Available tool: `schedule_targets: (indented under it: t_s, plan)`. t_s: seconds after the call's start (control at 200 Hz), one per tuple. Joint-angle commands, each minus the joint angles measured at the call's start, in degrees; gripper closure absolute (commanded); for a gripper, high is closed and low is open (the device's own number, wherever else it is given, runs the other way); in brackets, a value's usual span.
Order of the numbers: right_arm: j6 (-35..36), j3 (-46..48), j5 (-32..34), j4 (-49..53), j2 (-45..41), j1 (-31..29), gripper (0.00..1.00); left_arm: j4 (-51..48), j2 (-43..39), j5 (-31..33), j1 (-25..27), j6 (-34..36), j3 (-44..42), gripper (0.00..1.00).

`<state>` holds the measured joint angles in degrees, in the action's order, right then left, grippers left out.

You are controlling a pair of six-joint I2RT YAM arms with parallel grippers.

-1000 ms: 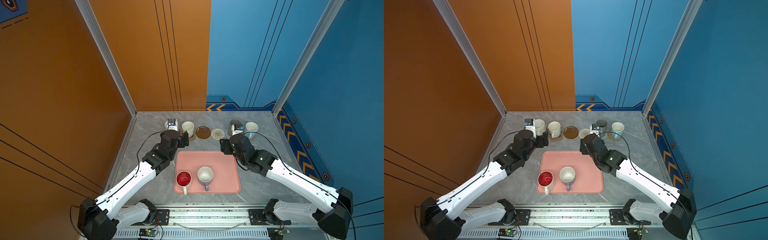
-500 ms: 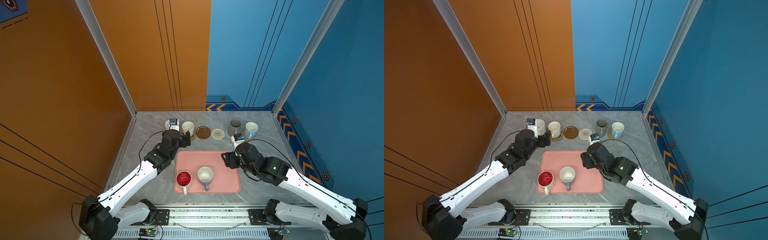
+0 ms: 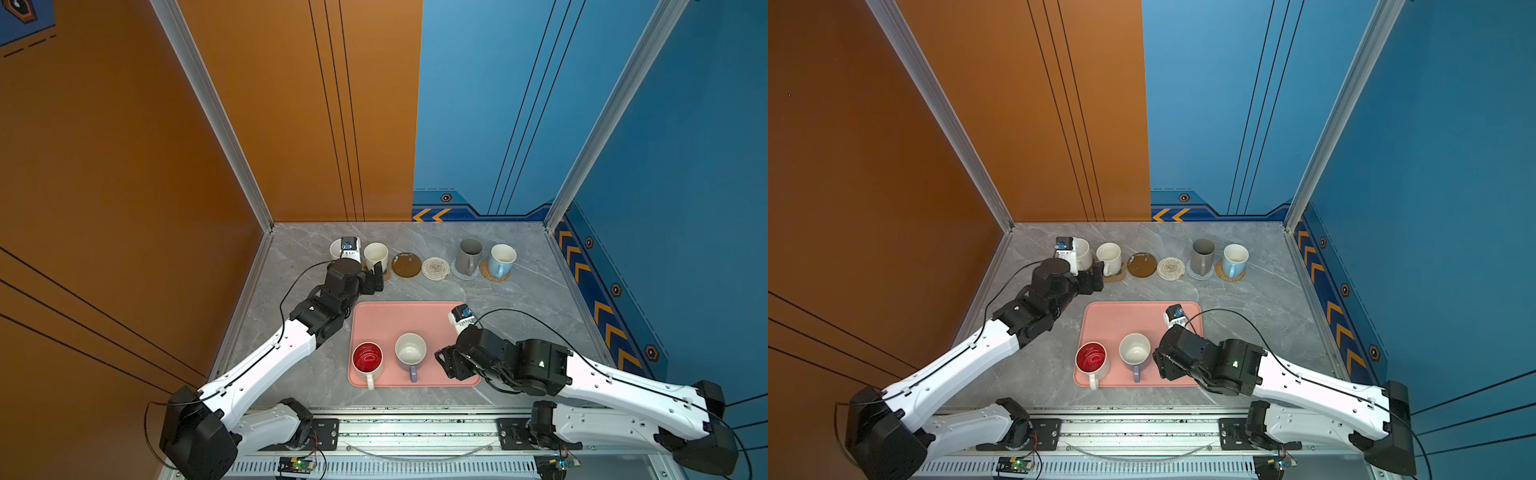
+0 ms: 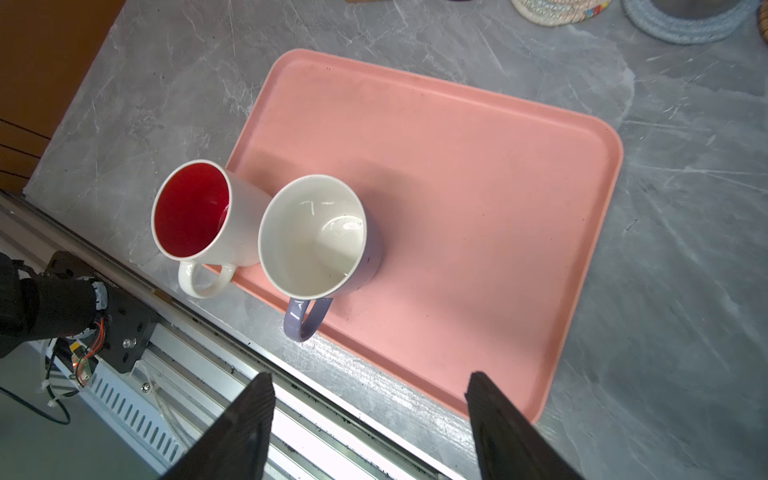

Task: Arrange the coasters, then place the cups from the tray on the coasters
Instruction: 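Move both grippers back over the remaining mugs on the pink tray, then lower the right gripper into the lavender mug and grip its rim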

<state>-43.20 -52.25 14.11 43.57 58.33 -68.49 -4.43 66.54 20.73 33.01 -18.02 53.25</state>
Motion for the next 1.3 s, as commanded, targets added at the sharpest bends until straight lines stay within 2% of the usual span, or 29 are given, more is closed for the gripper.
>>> schedule_targets:
  t_s: [0.0, 0.27, 0.646, 0.926, 1.297]
  plan:
    - [-3.7, 0.3, 0.3, 1.2, 2.7, -2.0, 0.28, 0.6, 0.3, -1.5, -0.2, -0.7, -0.6, 0.05]
    - [-7.7, 2.0, -0.4, -4.6, 9.4, -3.6, 0.28, 1.2, 2.6, -0.9, -0.5, -1.3, -0.6, 0.05]
    - [-9.1, 1.5, -3.4, -13.7, 17.8, -4.7, 0.27, 0.3, 5.3, -2.2, -0.7, -1.4, 0.9, 0.05]
    - [-11.8, 1.4, -4.0, -17.0, 22.4, -5.1, 0.27, 0.2, 5.3, -2.5, -0.8, -1.4, 0.9, 0.05]
    - [-14.8, 0.6, -0.9, -17.0, 27.0, -4.5, 0.31, -0.4, 5.0, -2.6, -1.2, -1.3, 0.7, 0.05]
